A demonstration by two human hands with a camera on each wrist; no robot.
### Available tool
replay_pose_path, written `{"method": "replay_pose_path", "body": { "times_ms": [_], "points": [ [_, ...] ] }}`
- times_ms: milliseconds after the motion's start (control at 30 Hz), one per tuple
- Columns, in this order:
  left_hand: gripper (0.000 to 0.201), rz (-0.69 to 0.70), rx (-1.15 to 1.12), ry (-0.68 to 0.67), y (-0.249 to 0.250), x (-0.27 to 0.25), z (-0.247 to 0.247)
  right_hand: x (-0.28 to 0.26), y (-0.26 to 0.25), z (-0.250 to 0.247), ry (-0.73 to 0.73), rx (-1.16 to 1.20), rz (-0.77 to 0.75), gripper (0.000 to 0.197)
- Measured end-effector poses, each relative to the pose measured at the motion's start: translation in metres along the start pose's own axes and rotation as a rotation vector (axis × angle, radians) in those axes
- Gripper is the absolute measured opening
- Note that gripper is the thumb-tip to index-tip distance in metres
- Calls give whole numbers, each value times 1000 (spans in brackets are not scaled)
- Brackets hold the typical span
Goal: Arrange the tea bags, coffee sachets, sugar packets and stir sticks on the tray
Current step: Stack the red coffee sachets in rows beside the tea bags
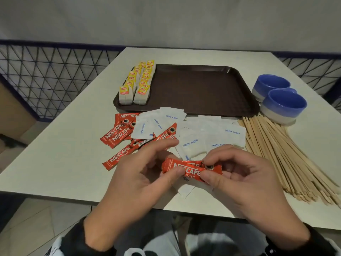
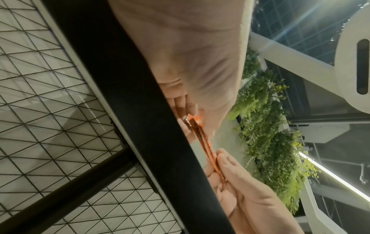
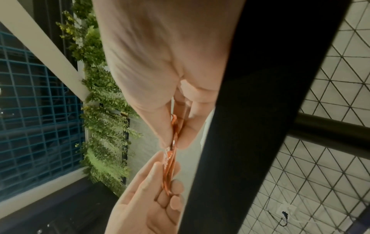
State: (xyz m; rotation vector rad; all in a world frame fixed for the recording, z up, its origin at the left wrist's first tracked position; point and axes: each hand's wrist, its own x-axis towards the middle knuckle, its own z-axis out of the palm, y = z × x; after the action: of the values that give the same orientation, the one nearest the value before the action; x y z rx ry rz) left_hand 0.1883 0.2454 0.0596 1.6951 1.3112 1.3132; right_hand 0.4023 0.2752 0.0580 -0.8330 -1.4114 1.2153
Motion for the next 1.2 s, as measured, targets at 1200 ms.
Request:
{"method": "replay_pose_path", "body": {
  "times_ms": [1200],
  "points": [
    [41, -151, -226, -42, 11, 0, -17, 10, -81, 8, -495, -932, -52, 22]
  ]
}}
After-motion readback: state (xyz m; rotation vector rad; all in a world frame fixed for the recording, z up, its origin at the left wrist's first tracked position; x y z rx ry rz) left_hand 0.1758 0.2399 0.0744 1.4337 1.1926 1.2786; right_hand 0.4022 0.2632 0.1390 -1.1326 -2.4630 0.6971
